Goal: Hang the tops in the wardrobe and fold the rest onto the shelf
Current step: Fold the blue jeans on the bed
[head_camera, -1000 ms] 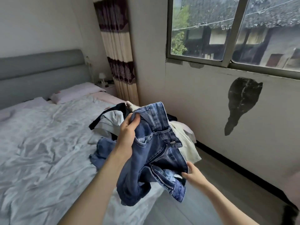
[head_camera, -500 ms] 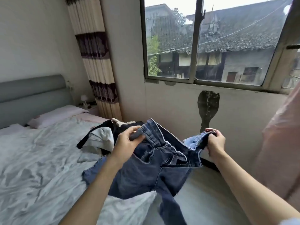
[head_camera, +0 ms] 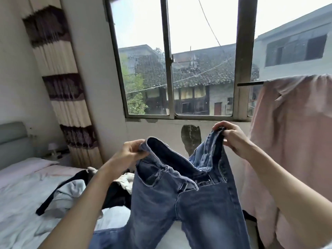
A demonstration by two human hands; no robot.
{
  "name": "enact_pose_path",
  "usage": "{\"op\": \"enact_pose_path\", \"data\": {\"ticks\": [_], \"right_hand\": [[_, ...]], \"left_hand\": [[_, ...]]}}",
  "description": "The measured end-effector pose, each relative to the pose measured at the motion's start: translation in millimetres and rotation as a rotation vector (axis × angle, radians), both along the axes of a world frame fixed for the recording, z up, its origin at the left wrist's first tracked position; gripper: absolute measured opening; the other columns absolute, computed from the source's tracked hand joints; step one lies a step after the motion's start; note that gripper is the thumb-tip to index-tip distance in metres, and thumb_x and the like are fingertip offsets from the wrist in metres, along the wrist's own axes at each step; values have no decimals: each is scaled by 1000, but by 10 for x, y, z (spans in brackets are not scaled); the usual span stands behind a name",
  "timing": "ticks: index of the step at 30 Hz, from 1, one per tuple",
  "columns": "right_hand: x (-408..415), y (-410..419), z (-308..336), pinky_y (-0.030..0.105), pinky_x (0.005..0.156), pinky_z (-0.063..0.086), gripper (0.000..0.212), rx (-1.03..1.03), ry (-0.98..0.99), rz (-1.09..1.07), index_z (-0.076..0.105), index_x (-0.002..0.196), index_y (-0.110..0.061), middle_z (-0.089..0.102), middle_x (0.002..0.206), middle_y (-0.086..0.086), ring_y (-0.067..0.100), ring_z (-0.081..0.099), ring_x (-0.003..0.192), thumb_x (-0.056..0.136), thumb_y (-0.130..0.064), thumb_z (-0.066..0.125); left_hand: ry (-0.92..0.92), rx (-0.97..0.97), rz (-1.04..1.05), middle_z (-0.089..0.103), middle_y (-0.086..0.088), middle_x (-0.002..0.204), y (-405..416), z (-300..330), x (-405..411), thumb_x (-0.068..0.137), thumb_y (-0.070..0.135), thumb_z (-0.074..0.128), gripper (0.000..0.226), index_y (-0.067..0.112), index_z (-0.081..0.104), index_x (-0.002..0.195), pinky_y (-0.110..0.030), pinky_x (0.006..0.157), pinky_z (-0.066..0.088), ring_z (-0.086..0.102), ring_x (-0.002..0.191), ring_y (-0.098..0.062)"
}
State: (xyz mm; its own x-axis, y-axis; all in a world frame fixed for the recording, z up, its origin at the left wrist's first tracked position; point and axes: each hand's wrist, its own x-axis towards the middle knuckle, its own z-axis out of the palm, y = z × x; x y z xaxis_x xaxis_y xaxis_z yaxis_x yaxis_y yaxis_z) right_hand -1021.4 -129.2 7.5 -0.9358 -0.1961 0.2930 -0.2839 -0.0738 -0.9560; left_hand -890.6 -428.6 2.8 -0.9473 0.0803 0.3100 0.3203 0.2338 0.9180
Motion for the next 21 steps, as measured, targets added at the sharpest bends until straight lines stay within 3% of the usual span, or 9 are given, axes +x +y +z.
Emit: {"op": "enact_pose_path", "data": {"ticks": [4, 6, 8, 10, 12, 14, 16, 18, 21], "right_hand": [[109, 63, -53, 23, 63, 53, 36, 155, -89, 264, 60, 99, -14, 62, 87, 6, 13, 61, 73, 93, 12, 36], [183, 36, 1, 25, 70, 52, 27, 240, -73, 354, 57, 102, -12, 60, 93, 8, 15, 59, 80, 96, 7, 39], [265, 45, 86, 31, 76, 49, 24, 298, -27, 452, 58, 100, -8, 60, 94, 9, 16, 58, 83, 95, 8, 41], [370, 33, 197, 37, 83, 49, 27, 378, 39, 514, 62, 101, -5, 64, 97, 13, 18, 61, 86, 92, 11, 43], [447, 47, 297, 46, 90, 48, 33, 484, 134, 516, 64, 105, -4, 64, 106, 24, 26, 61, 92, 90, 15, 42], [477, 114, 401, 54, 93, 47, 42, 569, 218, 465, 65, 108, -10, 63, 112, 30, 34, 60, 96, 89, 17, 41], [461, 227, 506, 45, 88, 51, 46, 636, 297, 390, 65, 110, -17, 69, 104, 18, 28, 63, 92, 88, 17, 43], [437, 356, 617, 21, 71, 50, 40, 680, 336, 325, 64, 110, -15, 72, 80, -10, 4, 61, 72, 88, 14, 47], [384, 566, 726, 14, 59, 46, 30, 628, 339, 207, 54, 91, -18, 66, 71, -11, -4, 58, 59, 87, 11, 51]], "left_hand": [[-75, -119, -60, 62, -19, 94, 287, -130, -112, 88, -2, 60, 18, -12, 59, 103, -47, 85, 44, 55, 88, -24], [-56, -148, -38, 57, -14, 83, 488, -208, -182, 88, -2, 61, 3, -4, 62, 90, -43, 76, 37, 48, 81, -22], [-29, -118, -19, 58, -10, 81, 693, -294, -253, 86, -2, 63, 9, 6, 62, 83, -41, 77, 39, 50, 80, -19], [-6, -78, -38, 64, -5, 101, 856, -354, -304, 84, -3, 65, 11, 7, 62, 83, -39, 92, 45, 58, 96, -17], [68, -109, -45, 54, 2, 128, 1001, -378, -375, 82, -2, 67, 14, 9, 59, 80, -37, 106, 39, 52, 121, -16], [113, -87, -81, 43, 4, 143, 1161, -342, -445, 83, -5, 65, 17, 9, 55, 79, -43, 109, 36, 43, 132, -20], [140, -7, -166, 40, 1, 147, 1314, -280, -489, 84, -9, 61, 22, 9, 51, 76, -42, 105, 42, 47, 130, -22], [209, -22, -246, 49, 2, 140, 1483, -184, -517, 83, -11, 60, 15, 1, 51, 80, -24, 95, 46, 53, 121, -7], [264, -64, -305, 66, 13, 94, 1773, -13, -607, 82, -7, 63, 13, 1, 56, 89, -17, 78, 49, 61, 89, 2]]}}
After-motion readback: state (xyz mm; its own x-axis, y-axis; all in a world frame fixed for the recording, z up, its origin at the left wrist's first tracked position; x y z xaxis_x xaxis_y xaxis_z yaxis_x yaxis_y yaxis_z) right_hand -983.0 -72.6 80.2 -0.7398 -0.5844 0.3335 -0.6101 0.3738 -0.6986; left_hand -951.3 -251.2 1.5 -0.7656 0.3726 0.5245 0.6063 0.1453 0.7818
